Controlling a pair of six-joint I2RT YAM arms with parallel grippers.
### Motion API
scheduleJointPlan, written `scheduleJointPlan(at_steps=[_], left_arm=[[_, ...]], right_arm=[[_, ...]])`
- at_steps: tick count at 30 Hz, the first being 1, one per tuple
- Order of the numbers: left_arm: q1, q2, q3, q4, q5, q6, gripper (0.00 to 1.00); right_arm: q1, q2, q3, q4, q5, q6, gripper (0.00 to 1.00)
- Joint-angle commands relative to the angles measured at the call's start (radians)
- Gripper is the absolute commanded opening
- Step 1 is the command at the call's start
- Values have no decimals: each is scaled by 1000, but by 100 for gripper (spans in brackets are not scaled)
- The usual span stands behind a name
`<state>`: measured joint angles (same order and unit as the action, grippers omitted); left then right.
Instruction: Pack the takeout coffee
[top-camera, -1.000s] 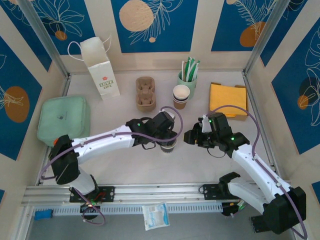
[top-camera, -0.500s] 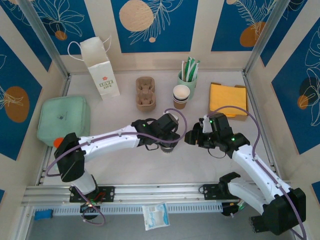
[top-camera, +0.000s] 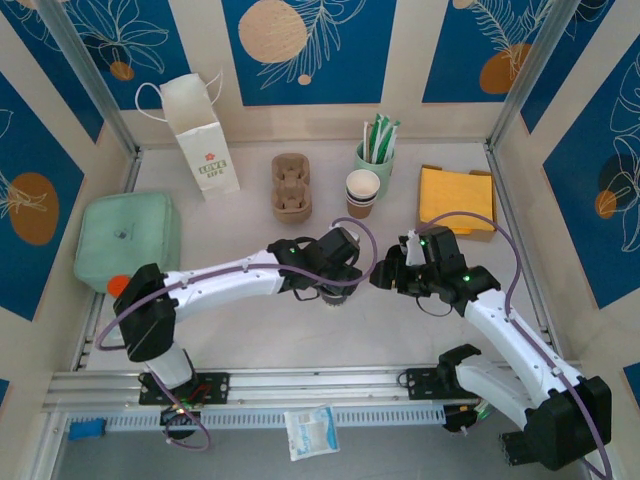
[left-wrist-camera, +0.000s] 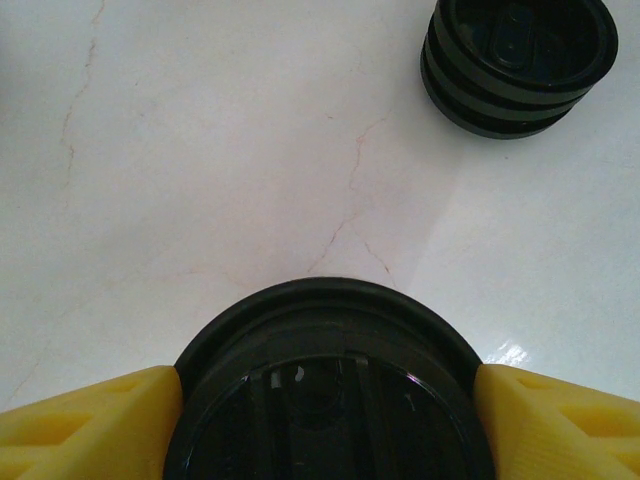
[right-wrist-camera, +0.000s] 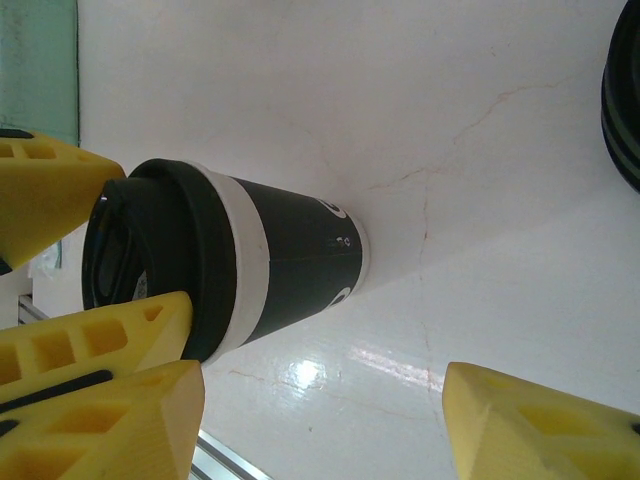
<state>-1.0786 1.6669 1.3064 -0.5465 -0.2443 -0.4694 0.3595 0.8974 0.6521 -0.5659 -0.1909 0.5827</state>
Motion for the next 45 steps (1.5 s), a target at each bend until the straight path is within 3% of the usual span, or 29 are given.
scheduleJointPlan(at_steps=[1,9,30,39,45], left_arm=[[-14,20,22,8,2,2,76],[-14,36,20,5,4,3,78],[-14,-1,70,21,63,-37,94],[2,-131,53,30,-22,-53,99],[76,-237,-58,26,8,-87,99]], right_arm=[[-4,-12,-2,-11,-28,-16,64],[-7,-12,3,-14,-30,-18,64],[-23,-24,37,-48,-35,-23,64],[-33,-25,83,-90,-47,-19,64],[-22,36,155,-134,-66,-38,64]])
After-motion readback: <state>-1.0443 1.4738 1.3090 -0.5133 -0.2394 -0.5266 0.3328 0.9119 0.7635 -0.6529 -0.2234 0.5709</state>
